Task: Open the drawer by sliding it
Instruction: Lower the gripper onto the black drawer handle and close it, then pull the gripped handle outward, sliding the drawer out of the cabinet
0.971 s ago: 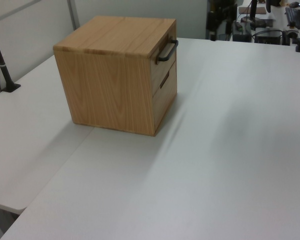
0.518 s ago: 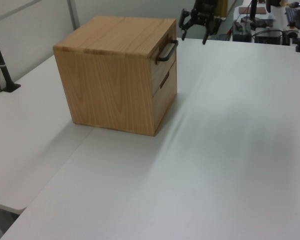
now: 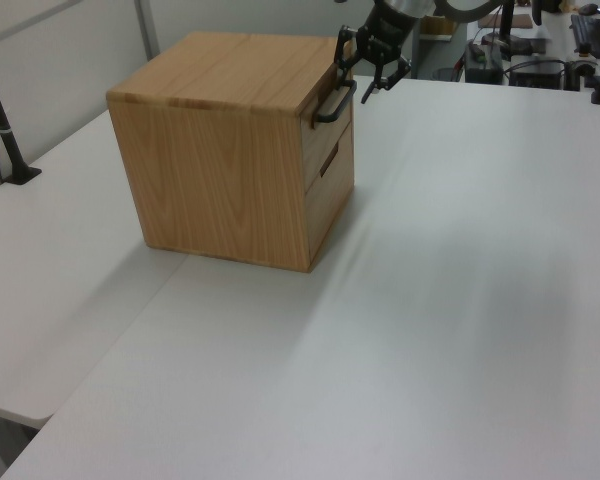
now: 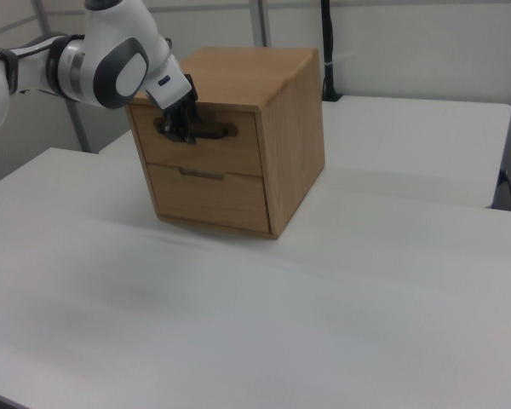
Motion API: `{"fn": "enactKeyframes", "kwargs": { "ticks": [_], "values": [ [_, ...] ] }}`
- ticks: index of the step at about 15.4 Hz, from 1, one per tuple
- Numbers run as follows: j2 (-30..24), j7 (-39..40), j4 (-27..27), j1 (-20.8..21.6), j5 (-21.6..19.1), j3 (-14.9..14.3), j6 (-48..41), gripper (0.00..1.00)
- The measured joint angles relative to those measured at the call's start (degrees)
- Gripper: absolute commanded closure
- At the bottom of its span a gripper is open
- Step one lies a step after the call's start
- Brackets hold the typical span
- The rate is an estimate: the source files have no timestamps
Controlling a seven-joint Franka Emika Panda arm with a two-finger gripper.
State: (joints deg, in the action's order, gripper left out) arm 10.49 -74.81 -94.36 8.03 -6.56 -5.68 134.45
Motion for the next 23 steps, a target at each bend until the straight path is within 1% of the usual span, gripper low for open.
{"fn": "enactKeyframes", "kwargs": {
  "ticks": [2,6,7,9,11,13,16,17,20,23],
  "values": [
    [0.01,0.0,0.0,0.08,0.0,-0.01,1.46,0.47],
    [0.05,0.3,-0.43,0.76,0.0,0.0,1.6,0.53],
    [0.07,0.78,-0.81,0.83,0.0,0.0,1.62,0.56],
    [-0.04,1.68,-0.99,0.83,0.0,-0.01,1.7,0.58],
    [0.04,2.16,-1.66,0.88,0.0,0.0,1.6,0.63],
    [0.36,2.31,-2.7,1.05,0.0,0.0,2.04,0.69],
    [0.41,2.57,-2.63,1.21,0.0,0.01,2.34,0.85],
    [0.41,2.71,-2.66,1.23,0.0,0.03,2.35,0.87],
    [-0.22,2.8,-3.52,1.09,0.0,0.14,2.29,0.88],
    [-2.91,3.54,-6.9,1.14,0.0,0.16,2.29,0.88]
  ]
}}
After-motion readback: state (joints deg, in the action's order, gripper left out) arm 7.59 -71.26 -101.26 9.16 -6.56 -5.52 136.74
